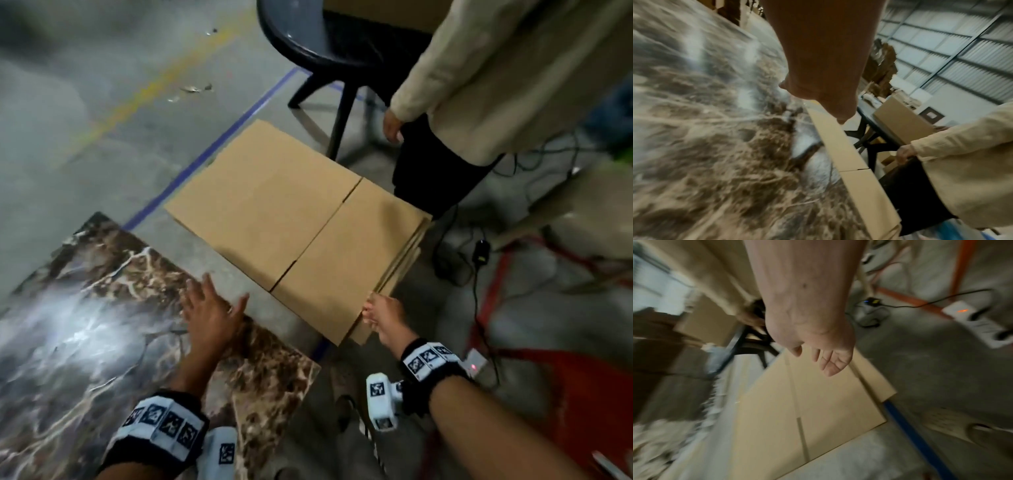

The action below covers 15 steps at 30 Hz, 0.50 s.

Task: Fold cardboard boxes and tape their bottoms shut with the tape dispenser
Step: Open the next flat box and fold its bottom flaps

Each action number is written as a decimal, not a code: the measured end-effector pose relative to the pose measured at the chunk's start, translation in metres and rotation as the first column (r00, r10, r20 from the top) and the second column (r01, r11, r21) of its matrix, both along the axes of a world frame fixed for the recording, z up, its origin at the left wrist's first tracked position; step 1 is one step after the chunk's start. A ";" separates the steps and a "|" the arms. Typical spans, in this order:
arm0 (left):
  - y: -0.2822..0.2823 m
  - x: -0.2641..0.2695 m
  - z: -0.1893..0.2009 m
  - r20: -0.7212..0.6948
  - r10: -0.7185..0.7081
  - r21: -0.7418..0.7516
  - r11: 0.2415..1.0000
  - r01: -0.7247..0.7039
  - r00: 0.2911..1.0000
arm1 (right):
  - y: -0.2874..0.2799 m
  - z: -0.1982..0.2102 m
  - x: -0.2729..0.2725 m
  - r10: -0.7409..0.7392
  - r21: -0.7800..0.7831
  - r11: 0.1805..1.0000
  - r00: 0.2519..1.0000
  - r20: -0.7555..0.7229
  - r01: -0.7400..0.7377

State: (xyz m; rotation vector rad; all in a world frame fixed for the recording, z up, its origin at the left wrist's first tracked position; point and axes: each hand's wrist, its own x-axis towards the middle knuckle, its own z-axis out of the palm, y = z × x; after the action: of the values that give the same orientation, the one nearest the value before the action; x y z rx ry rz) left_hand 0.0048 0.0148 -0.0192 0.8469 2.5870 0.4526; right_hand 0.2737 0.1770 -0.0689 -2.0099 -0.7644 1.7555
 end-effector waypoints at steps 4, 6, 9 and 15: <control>-0.001 0.010 -0.022 -0.090 0.062 -0.057 0.996 -0.067 0.994 | 0.018 -0.067 0.013 -0.156 -0.153 0.977 0.987 -0.039 0.149; -0.002 0.018 -0.033 -0.158 0.044 -0.114 0.992 -0.063 0.986 | 0.023 -0.094 0.015 -0.181 -0.226 0.959 0.983 -0.037 0.169; -0.001 0.022 -0.042 -0.239 0.050 -0.138 0.987 -0.085 0.970 | 0.028 -0.121 0.012 -0.194 -0.289 0.942 0.980 -0.049 0.172; -0.002 0.022 -0.048 -0.286 0.086 -0.112 0.986 -0.123 0.954 | 0.033 -0.172 0.003 -0.238 -0.358 0.909 0.971 -0.031 0.211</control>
State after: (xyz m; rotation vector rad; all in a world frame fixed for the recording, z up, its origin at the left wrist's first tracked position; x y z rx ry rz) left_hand 0.0270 0.0124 -0.0669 0.7802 2.8959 0.2017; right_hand 0.2766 0.2099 -0.2405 -2.1361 -0.1869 1.9193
